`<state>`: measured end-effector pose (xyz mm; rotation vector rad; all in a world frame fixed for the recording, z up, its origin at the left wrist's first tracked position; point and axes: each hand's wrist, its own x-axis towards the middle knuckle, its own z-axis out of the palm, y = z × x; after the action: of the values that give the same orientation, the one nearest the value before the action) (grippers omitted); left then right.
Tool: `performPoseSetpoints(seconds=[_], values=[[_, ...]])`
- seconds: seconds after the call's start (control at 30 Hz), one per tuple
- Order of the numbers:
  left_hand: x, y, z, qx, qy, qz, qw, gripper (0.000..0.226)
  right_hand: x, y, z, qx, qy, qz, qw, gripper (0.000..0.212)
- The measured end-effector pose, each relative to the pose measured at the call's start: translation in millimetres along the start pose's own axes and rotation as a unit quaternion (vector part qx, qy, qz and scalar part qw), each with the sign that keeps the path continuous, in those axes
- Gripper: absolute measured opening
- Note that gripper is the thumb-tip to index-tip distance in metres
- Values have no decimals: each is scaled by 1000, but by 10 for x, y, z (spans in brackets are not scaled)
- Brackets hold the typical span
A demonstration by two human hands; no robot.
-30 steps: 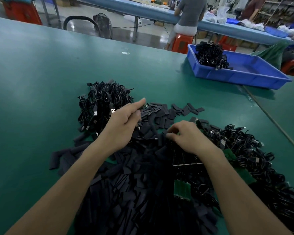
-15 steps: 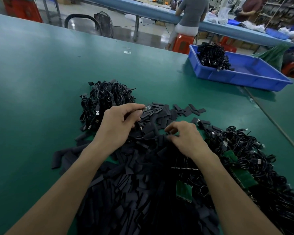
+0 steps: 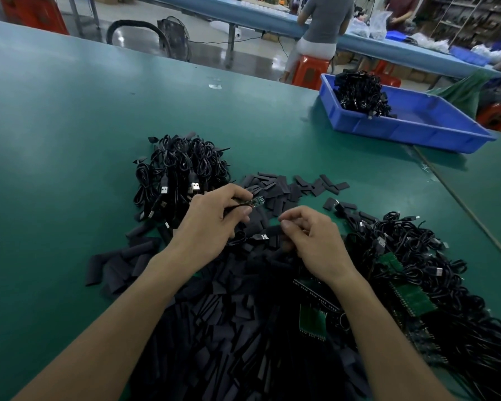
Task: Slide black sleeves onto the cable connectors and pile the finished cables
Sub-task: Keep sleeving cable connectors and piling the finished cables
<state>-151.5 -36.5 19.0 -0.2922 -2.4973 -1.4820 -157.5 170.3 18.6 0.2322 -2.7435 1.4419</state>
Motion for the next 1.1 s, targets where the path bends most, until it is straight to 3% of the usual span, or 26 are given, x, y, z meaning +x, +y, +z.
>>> performPoseSetpoints(seconds=[0.1,0.4,0.6,1.1], values=[[-3,-1,8,-15,-1,-1,1000,12,-9,-53,-21,56,17,-21,998,32],[7,5,-13,5,-6,13,1000,16,-24,-121,-45,42,-7,-42,998,22],[12,-14,-8,-3,-13,5,1000,15,-31,-134,-50,54,40,-61,996,14],[-14,85,49,-74,-18,-10,997,8,-55,-149,-3,48,117,-91,988,20]])
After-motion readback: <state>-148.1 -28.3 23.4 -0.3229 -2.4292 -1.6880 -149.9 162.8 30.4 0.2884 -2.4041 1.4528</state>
